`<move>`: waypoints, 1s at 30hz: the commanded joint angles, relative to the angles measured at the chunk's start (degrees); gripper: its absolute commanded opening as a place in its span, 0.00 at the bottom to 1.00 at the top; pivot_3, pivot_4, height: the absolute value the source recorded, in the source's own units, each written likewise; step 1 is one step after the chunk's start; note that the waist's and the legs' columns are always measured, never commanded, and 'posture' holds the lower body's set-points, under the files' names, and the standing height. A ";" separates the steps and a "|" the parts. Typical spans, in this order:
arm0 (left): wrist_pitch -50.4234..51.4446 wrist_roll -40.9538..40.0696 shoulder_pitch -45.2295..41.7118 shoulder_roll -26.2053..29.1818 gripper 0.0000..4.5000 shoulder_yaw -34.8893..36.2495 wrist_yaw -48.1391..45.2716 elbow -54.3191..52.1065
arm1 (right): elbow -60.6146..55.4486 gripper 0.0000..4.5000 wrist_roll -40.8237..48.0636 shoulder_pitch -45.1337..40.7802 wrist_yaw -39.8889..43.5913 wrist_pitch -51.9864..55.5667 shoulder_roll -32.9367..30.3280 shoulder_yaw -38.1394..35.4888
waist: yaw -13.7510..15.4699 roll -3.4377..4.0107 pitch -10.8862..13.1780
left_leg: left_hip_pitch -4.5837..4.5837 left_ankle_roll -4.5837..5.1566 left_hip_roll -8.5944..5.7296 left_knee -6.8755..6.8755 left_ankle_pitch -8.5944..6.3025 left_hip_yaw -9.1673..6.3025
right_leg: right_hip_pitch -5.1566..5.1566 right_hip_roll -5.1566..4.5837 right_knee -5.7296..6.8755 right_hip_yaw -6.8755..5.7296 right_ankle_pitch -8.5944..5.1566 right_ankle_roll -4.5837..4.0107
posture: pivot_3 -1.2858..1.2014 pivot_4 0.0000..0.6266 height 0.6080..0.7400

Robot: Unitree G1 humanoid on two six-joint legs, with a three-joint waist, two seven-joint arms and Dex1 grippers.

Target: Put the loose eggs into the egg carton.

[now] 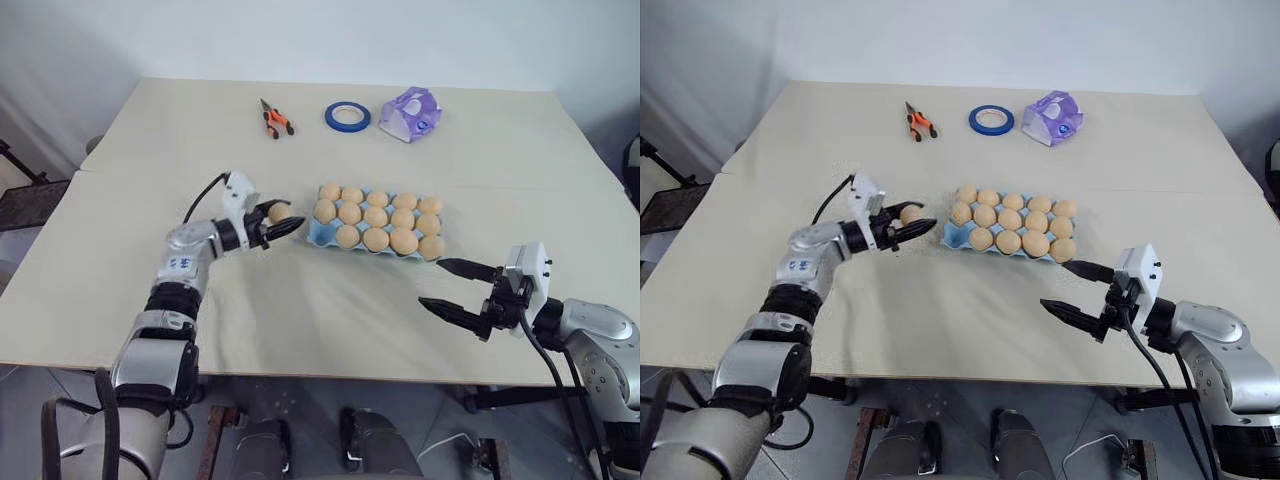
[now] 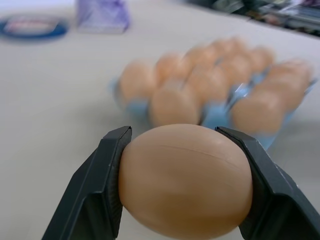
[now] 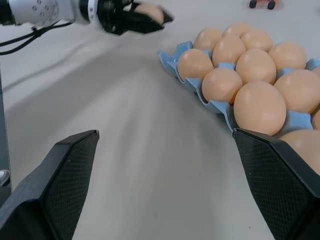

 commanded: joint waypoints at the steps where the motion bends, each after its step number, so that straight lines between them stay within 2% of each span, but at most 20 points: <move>1: -1.17 0.77 -3.08 -2.73 0.53 -1.32 -1.24 0.65 | -2.20 1.00 0.36 0.34 -0.72 -1.17 0.29 -1.99 | 0.18 0.00 0.00 | 0.00 0.00 0.00 0.01 0.00 0.02 | 0.00 0.01 0.00 0.01 0.00 0.00 | 0.52 0.24 1.00; 6: -5.32 2.79 -5.89 -5.20 0.53 -1.73 0.37 6.67 | -3.69 1.00 0.52 1.79 -2.03 -1.16 0.59 -2.62 | 0.14 -0.01 0.01 | -0.04 -0.01 0.08 0.28 -0.07 0.01 | 0.00 0.12 0.07 0.02 0.00 0.01 | 0.52 0.24 1.00; 12: -7.08 3.93 -7.17 -5.88 0.95 -1.44 1.02 9.51 | -5.92 1.00 1.08 4.53 -3.40 -0.93 0.76 -3.98 | 0.22 -0.02 0.01 | -0.10 0.03 0.10 0.45 -0.10 0.00 | 0.00 0.13 0.11 0.03 0.03 0.07 | 0.52 0.24 1.00; 13: -7.00 3.87 -7.11 -5.74 1.00 -1.36 0.62 9.48 | -6.06 1.00 1.08 4.65 -3.51 -0.87 0.82 -4.00 | 0.21 -0.02 0.01 | -0.11 0.05 0.09 0.47 -0.11 0.00 | 0.00 0.12 0.11 0.04 0.05 0.10 | 0.52 0.24 1.00; 23: -5.38 2.11 -5.94 -4.39 1.00 -0.02 -2.01 3.84 | -4.58 1.00 0.50 2.16 -3.67 -0.88 1.12 -2.65 | 0.19 -0.02 0.01 | -0.12 0.08 0.08 0.48 -0.11 0.01 | 0.00 0.12 0.10 0.06 0.06 0.13 | 0.52 0.24 1.00; 26: -0.01 -1.15 -1.72 -1.39 1.00 0.92 -6.07 -5.78 | -4.24 1.00 0.40 1.51 -3.59 -0.80 1.19 -2.55 | 0.02 -0.02 0.01 | -0.12 0.08 0.09 0.46 -0.12 0.02 | 0.00 0.12 0.11 0.09 0.06 0.12 | 0.52 0.24 1.00; 30: 6.23 -5.36 7.48 5.43 1.00 2.57 -11.13 -19.18 | -3.77 1.00 0.24 1.47 -3.07 -0.99 1.13 -2.59 | -0.89 0.00 0.01 | -0.05 0.01 0.19 0.40 -0.15 0.05 | 0.00 0.15 0.15 0.12 0.03 0.06 | 0.52 0.24 1.00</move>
